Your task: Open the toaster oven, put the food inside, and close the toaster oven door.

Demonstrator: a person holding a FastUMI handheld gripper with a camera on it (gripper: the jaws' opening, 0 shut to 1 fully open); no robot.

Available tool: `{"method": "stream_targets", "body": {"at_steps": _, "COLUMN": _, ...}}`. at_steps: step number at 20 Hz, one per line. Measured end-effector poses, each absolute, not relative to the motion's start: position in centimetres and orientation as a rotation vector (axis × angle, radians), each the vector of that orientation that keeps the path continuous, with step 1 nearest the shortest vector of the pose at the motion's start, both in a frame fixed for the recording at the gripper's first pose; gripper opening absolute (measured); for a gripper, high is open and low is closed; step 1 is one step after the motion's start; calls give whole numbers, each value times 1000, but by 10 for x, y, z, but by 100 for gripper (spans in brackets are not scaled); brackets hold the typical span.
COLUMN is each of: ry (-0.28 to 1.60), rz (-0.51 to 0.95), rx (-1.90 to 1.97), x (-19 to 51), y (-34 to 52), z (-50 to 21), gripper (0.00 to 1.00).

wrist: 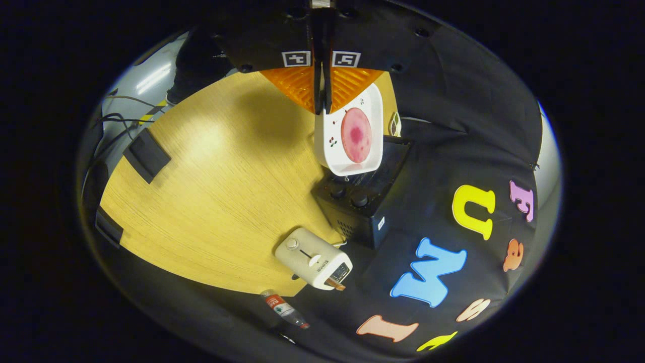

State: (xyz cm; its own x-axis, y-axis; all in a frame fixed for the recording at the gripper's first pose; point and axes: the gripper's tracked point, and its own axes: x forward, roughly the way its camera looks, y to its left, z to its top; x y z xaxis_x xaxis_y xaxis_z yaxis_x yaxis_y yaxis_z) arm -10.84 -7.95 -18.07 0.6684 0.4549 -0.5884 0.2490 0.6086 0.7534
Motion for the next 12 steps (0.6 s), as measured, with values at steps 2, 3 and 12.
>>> {"method": "stream_targets", "body": {"at_steps": 2, "ry": 857, "rz": 175, "rx": 938, "x": -101, "y": -60, "z": -171, "gripper": 1}}
{"method": "stream_targets", "body": {"at_steps": 3, "ry": 860, "rz": 192, "rx": 933, "x": -97, "y": -51, "z": -169, "gripper": 1}}
{"method": "stream_targets", "body": {"at_steps": 12, "ry": 930, "rz": 289, "rx": 914, "x": -52, "y": 29, "z": -180, "gripper": 1}}
